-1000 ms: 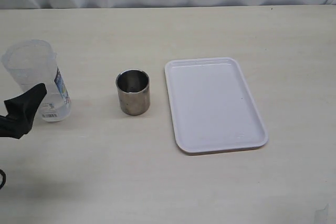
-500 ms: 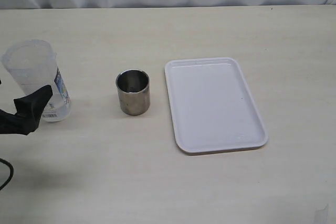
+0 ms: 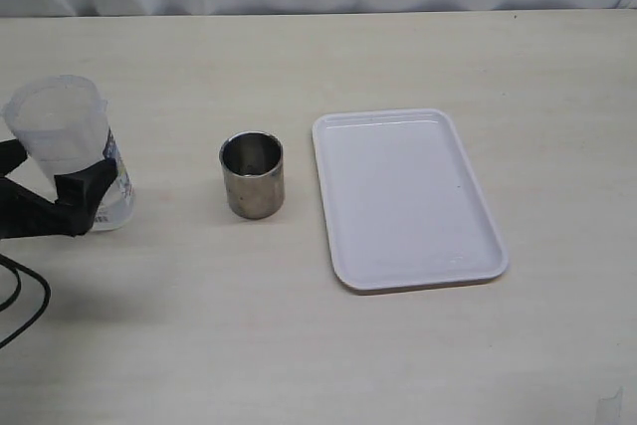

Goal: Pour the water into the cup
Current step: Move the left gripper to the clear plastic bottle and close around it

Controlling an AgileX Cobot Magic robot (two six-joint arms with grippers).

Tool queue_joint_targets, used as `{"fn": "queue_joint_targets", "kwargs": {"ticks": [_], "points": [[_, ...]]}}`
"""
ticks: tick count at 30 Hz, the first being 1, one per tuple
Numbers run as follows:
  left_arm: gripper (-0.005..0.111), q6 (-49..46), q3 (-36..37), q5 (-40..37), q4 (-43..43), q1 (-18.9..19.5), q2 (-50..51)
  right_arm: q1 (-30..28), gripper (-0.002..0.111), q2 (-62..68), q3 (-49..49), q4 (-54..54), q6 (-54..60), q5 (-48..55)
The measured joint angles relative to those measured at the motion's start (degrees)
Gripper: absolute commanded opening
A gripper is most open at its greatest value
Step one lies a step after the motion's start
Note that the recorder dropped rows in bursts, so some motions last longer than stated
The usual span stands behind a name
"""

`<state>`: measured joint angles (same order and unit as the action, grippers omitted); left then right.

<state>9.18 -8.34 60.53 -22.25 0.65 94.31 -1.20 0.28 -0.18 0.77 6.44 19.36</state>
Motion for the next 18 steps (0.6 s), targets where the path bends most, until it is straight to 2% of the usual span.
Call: {"fn": "queue_joint_targets", "kwargs": {"ticks": [8,18], "points": [[0.104,0.0,-4.3,1.1,0.0,0.0,4.7,0.0,0.004,0.0,0.0,0.0,0.0,0.0],[0.104,-0.1,-4.9,5.2,0.0,0.0,8.5,0.0,0.004,0.0,0.0,0.0,0.0,0.0]]}}
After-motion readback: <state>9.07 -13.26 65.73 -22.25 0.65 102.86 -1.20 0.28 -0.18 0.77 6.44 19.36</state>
